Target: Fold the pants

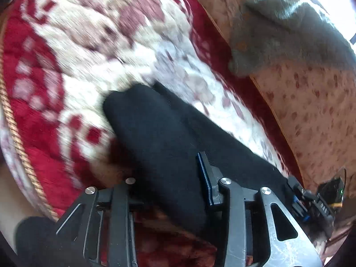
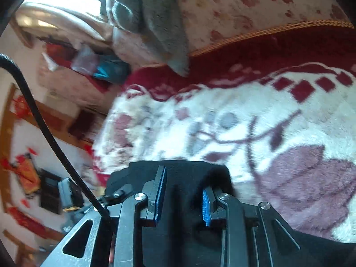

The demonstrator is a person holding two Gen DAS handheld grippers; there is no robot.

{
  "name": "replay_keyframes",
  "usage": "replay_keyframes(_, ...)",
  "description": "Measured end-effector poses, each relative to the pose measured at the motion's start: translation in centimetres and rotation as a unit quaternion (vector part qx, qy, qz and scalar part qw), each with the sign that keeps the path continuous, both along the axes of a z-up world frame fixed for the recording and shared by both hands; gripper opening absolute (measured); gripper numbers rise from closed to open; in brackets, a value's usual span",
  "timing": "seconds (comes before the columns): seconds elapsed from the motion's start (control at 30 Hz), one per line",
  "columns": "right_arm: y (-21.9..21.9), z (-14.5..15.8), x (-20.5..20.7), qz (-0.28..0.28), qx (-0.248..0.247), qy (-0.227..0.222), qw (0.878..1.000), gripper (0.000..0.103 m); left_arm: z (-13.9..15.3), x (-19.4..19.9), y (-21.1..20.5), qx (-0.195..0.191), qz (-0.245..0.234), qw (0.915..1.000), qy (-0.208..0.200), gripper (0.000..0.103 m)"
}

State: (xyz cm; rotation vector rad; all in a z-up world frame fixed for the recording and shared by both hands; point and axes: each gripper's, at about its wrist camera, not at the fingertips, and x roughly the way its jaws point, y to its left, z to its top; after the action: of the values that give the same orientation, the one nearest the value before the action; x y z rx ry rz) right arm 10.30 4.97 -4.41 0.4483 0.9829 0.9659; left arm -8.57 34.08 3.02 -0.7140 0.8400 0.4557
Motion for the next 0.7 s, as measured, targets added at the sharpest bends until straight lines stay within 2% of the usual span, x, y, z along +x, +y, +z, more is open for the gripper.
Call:
replay_keyframes(0.03,-0.3,0.1,0.0,-0.005,-0.003,-0.008,1.000,0.026,0.4,-0.3,0.1,0.016,0.009,0.9998,-0.001,0.043)
replay_keyframes(0.1,-0.7,0.4,-0.2,-0.012,-0.023,-0.030,0.999,0.026,1.3,-0.7,0.6,0.040,0.021,0.9990,-0.001,0.044)
replay_keyframes(0.2,-1.3,0.4,-0.1,-0.021,-0.029,-0.031,0.999,0.026,1.9,-1.7,1.1,0.065,0.046,0.9967,0.012,0.044)
replay_keyframes(0.3,-2.6,1.2,-0.4,-0.063,-0.047,-0.047,0.996,0.035,2.9,-3.6,1.8,0.085,0.089,0.9923,0.015,0.043)
replay_keyframes(0.33,-3.5,1.5,-0.7,-0.069,-0.028,-0.044,0.996,0.036,3.1,-4.1,1.9,0.084,0.093,0.9921,0.013,0.043)
replay_keyframes(0.4,-4.5,2.4,-1.5,-0.068,-0.005,-0.039,0.997,0.038,3.4,-4.5,1.8,0.070,0.083,0.9940,0.010,0.043)
replay_keyframes(0.57,-6.4,4.1,-4.0,-0.051,0.000,-0.055,0.997,0.045,3.7,-4.3,-1.2,0.051,0.038,0.9978,-0.014,0.044)
replay_keyframes(0.7,-7.5,3.8,-6.3,-0.044,-0.003,-0.052,0.998,0.045,3.1,-3.3,-3.8,0.066,0.010,0.9978,0.005,0.044)
